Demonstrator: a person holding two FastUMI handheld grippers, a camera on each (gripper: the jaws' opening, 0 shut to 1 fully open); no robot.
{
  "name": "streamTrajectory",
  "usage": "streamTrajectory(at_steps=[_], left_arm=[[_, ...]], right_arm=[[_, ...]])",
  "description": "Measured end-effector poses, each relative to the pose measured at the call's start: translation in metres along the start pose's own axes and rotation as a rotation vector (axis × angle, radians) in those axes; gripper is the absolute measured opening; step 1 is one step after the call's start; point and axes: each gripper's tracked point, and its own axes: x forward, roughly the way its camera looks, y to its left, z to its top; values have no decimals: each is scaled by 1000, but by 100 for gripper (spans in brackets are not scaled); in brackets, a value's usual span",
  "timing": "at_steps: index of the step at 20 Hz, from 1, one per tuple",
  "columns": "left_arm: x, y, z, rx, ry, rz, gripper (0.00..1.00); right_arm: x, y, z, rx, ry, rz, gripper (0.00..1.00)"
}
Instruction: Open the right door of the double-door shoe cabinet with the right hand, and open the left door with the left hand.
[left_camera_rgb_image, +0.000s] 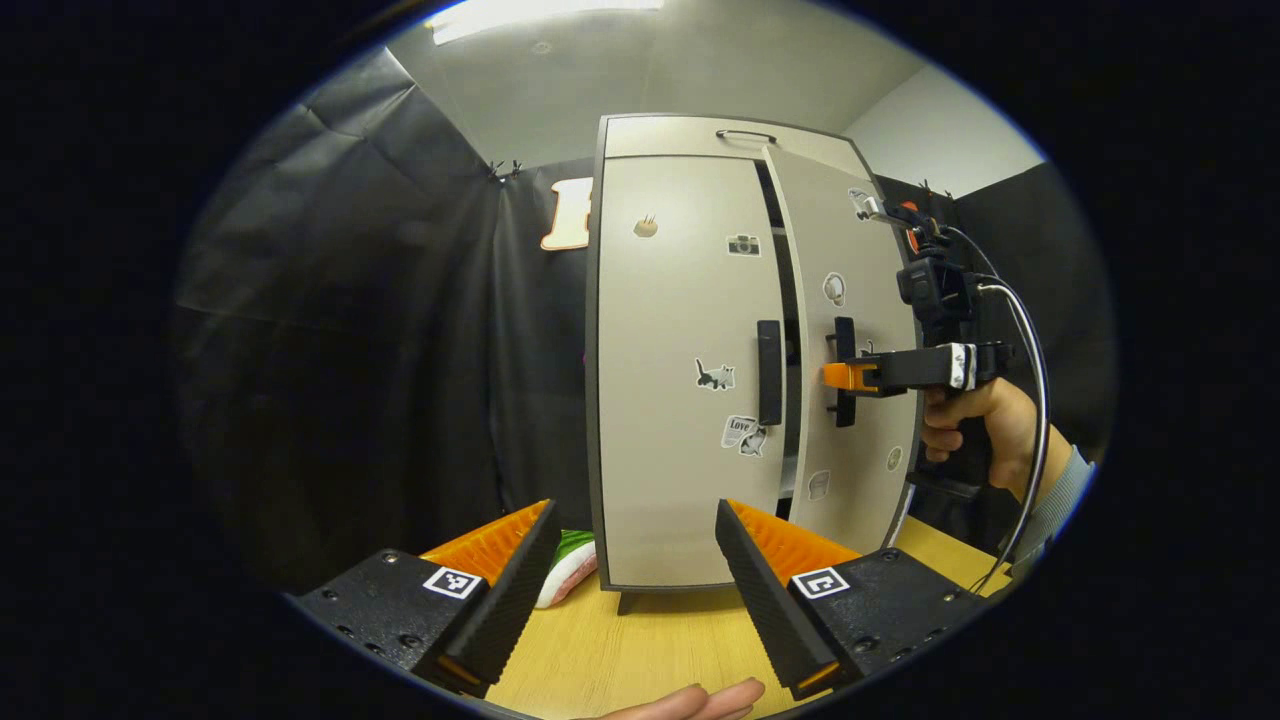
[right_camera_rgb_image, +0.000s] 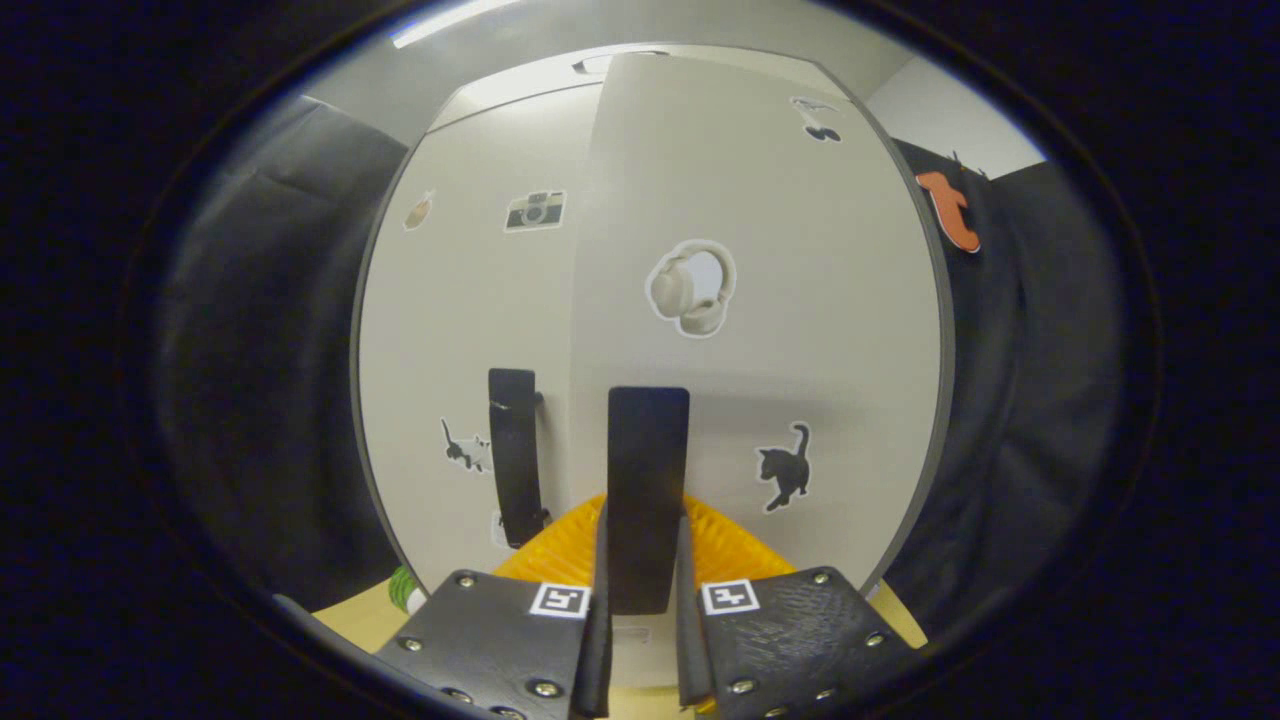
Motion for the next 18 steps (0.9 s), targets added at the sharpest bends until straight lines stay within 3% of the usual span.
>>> streamTrajectory(at_steps=[4,5,6,10,12,14,18], left_arm=[[-6,-20,0,2,11,-23,97],[-7,-24,0,5,12,-28,97],[-9,-28,0,7,10,-32,97],[-5,-39,2,-2,17,-52,96],[-3,-43,-3,-8,27,-65,96],[-2,-46,-5,1,30,-87,96],[-3,-42,-5,0,28,-89,96]], right_arm=[[-26,-3,-9,10,34,67,26],[-55,-19,0,-14,43,30,27],[-48,-43,-3,-53,15,-29,1],[-44,-53,22,91,4,95,6],[-42,-64,29,77,-37,58,7],[-39,-50,16,91,-7,95,7],[-27,-37,5,42,12,86,8]])
